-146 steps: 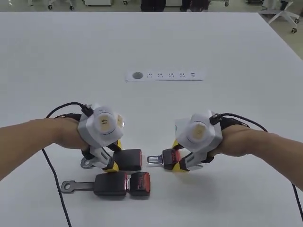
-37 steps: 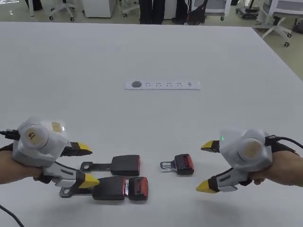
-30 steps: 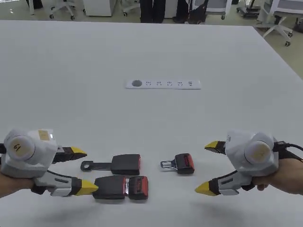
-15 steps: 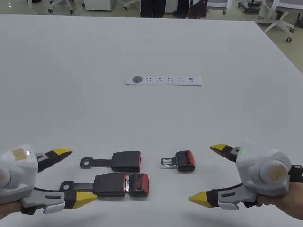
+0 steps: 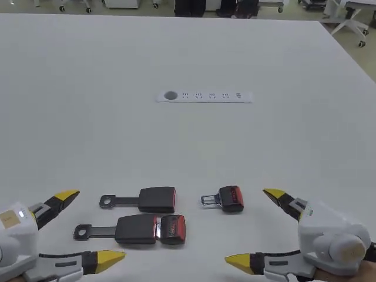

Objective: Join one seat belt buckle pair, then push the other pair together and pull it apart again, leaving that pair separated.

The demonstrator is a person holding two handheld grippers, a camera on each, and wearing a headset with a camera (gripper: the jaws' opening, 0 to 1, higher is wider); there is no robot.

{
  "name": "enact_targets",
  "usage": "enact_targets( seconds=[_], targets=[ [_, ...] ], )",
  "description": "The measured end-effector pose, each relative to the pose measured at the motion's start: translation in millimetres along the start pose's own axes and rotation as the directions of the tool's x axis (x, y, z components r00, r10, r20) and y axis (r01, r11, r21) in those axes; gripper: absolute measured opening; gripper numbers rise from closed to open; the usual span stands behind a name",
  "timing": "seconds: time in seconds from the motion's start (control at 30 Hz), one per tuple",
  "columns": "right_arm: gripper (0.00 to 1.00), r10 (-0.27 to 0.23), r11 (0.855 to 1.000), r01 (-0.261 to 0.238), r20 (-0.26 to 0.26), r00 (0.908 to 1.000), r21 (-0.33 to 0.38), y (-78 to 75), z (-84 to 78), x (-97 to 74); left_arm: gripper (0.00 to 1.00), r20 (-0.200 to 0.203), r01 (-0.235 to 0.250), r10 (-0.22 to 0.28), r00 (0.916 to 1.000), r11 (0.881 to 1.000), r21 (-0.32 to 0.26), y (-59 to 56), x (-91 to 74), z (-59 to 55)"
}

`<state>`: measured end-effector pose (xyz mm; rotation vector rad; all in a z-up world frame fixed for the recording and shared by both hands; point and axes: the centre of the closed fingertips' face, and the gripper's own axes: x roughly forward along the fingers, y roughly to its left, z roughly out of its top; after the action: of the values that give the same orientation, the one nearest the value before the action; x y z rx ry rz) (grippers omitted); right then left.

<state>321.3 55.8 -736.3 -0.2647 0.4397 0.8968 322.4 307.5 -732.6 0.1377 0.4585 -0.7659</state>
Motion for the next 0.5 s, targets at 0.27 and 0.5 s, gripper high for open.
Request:
enact_targets(
  seconds=[0.27, 0.5],
  targets=[
    [0.99, -0.068, 0.996, 0.064, 0.058, 0.9960, 0.063, 1.5, 2.1, -9.4, 1.00, -0.003, -0.022, 0.022, 0.9998, 1.000, -0.010, -13.6, -5.5, -4.8],
    [0.99, -0.067, 0.995, 0.061, 0.070, 0.9953, 0.085, 6.1, -0.3, -13.1, 1.00, 0.068, -0.074, 0.078, 0.9947, 0.995, -0.060, -12.0, -12.8, 6.1]
  ],
)
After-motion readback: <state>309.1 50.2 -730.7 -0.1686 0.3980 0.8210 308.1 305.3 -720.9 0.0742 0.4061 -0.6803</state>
